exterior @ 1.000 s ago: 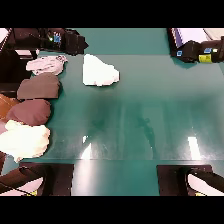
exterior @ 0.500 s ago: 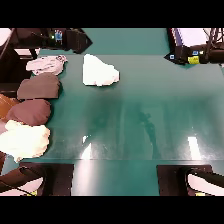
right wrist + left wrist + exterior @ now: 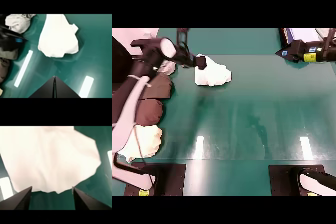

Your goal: Fold the shirts.

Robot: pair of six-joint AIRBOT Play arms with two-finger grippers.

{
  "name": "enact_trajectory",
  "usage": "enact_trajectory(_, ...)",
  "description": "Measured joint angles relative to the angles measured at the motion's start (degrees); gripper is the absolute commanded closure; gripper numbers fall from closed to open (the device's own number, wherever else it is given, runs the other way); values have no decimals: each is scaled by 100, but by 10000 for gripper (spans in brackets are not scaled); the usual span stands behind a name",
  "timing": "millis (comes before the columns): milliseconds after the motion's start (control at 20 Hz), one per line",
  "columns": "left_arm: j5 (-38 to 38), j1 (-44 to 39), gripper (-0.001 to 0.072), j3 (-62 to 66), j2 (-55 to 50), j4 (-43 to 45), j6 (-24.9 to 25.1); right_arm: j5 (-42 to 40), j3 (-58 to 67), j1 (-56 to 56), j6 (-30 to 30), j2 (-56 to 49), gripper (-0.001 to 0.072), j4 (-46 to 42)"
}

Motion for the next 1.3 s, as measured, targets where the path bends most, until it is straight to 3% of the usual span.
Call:
enact_trajectory(200, 374, 50, 87, 2, -793, -551, 17, -101, 0, 0, 0, 341, 697, -61)
enact_trajectory(250, 463, 57, 302, 11, -887, -660, 17, -127, 0, 0, 0, 409, 698, -109)
enact_trajectory(300, 507, 66, 613, 39, -966, -728, 20, -129, 0, 0, 0, 459, 697, -164)
enact_trajectory(350, 511, 68, 682, 101, -1012, -789, 20, -131, 0, 0, 0, 490, 698, -201)
enact_trajectory(650, -254, 149, 685, 1410, -883, -850, 68, -151, 4, -109, 0, 612, 698, -291)
enact_trajectory(950, -566, 105, 685, 2133, 925, -723, 455, -162, 4, -780, 0, 1054, 698, -302)
enact_trajectory(1300, -1462, -1180, 667, 1392, 2002, -273, 603, -74, 4, -1574, 0, 1532, 698, -299)
